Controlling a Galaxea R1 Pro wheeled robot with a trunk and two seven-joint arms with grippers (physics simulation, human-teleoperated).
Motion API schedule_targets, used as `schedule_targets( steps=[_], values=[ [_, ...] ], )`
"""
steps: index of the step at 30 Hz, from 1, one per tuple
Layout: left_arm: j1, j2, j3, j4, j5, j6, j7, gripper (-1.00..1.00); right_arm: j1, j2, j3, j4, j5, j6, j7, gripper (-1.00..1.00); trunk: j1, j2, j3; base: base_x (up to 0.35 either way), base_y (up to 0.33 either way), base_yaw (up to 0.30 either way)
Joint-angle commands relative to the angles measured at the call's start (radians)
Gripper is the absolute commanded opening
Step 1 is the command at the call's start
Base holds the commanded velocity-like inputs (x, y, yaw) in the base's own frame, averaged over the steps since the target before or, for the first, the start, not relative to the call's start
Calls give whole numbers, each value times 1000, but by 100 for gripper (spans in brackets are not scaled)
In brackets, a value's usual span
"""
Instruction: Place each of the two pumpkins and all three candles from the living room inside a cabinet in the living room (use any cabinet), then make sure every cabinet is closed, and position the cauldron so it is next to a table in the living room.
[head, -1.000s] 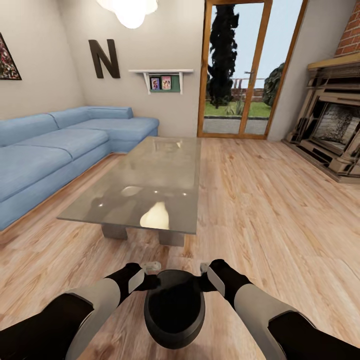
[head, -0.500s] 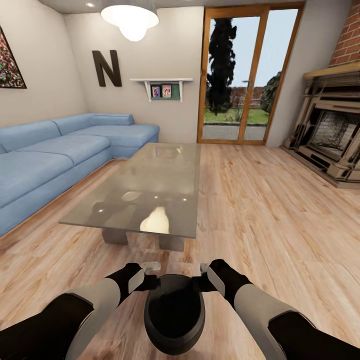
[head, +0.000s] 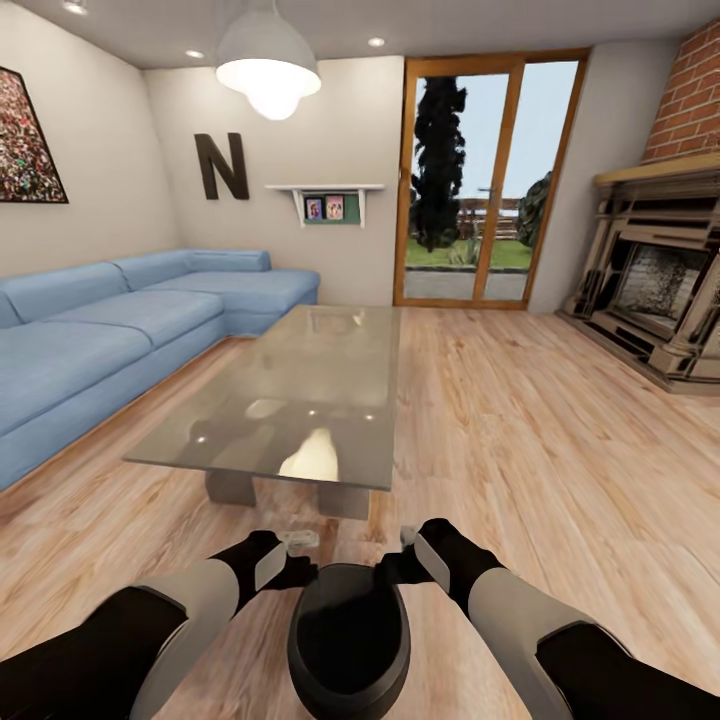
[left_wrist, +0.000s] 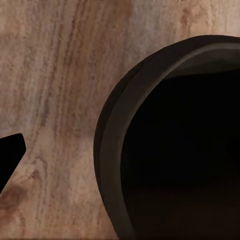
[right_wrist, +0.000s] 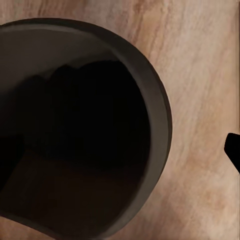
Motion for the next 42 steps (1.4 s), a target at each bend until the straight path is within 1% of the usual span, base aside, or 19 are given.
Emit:
schedule_targets(
  steps=[1,9,13,18,29,34,39,42],
  values=[
    [-1,0,-6,2,11,2,4,100,-1,0,2,0,-1,4,0,100,-1,0,3,-70,0,0],
    [-1,3,-6,4,11,1,4,100,-1,0,2,0,-1,4,0,100,-4,2,34,-240,0,0],
    [-1,16,-6,4,11,0,4,100,-1,0,2,0,-1,4,0,100,-6,3,49,-305,0,0],
    [-1,25,-6,4,11,0,4,100,-1,0,2,0,-1,4,0,100,-8,4,69,-310,0,0],
    [-1,29,-5,4,11,-1,4,100,-1,0,2,0,-1,4,0,100,-13,6,111,-311,0,0],
    [-1,50,-5,3,12,-3,4,100,-1,0,1,0,-1,4,0,100,-16,8,131,-311,0,0],
    [-1,62,-4,3,12,-3,4,100,-1,0,-2,0,-2,4,-1,100,-18,9,150,-311,0,0],
    [-1,76,-4,4,14,-3,4,100,-1,0,-5,0,-3,6,-1,100,-19,9,159,-303,0,0]
  ],
)
